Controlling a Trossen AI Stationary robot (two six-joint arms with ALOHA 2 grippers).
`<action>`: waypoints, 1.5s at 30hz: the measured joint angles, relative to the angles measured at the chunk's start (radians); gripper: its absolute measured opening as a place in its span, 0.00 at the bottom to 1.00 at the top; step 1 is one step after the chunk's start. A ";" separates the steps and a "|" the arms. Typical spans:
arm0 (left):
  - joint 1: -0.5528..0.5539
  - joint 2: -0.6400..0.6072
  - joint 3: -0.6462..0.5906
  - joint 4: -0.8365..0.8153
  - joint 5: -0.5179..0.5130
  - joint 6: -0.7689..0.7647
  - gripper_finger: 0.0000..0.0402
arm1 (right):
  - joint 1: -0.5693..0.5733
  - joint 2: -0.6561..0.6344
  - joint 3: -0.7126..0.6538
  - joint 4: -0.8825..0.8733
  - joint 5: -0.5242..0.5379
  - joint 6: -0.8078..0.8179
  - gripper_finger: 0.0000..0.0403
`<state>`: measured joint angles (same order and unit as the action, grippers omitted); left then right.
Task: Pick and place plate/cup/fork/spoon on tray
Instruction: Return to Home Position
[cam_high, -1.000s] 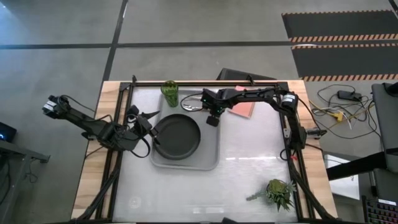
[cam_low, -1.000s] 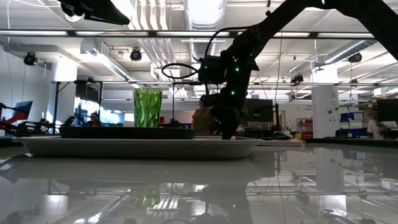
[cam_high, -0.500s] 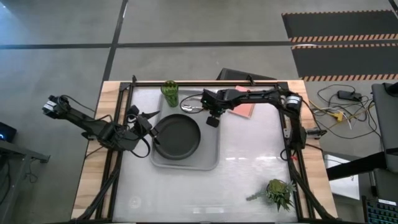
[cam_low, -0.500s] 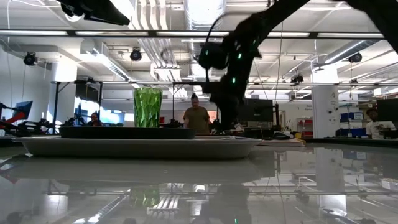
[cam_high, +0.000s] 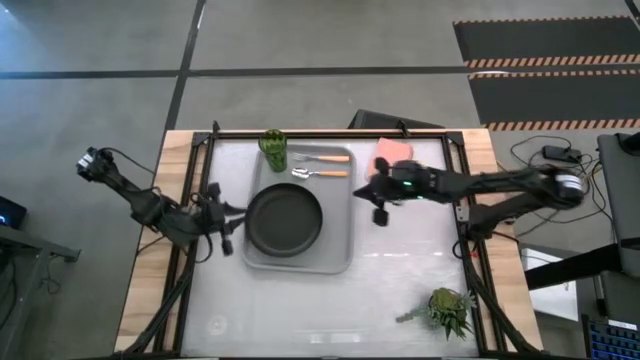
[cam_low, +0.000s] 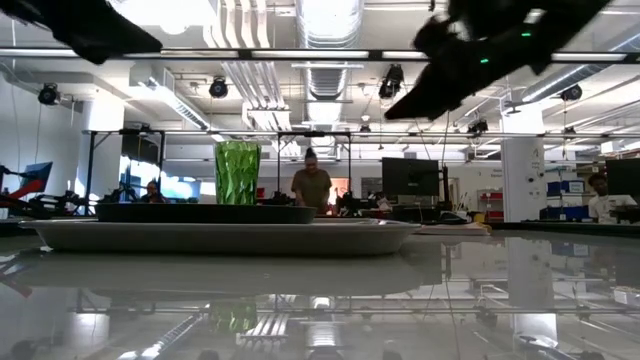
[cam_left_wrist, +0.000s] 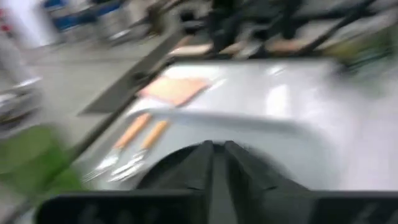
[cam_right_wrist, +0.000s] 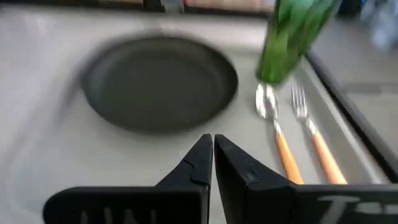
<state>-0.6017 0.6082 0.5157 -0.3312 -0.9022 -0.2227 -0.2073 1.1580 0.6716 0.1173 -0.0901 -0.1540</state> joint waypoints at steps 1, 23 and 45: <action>0.000 -0.031 -0.044 0.090 0.053 0.043 0.04 | 0.000 -0.051 -0.048 0.050 -0.017 -0.004 0.02; 0.000 -0.607 -0.507 0.574 0.337 0.435 0.00 | 0.000 -0.736 -0.611 0.261 -0.052 -0.022 0.02; 0.000 -0.527 -0.509 0.569 0.319 0.443 0.00 | 0.000 -0.987 -0.660 0.281 -0.156 -0.092 0.02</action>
<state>-0.6018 0.0814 0.0066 0.2376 -0.5834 0.2207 -0.2070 0.1712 0.0120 0.3979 -0.2466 -0.2463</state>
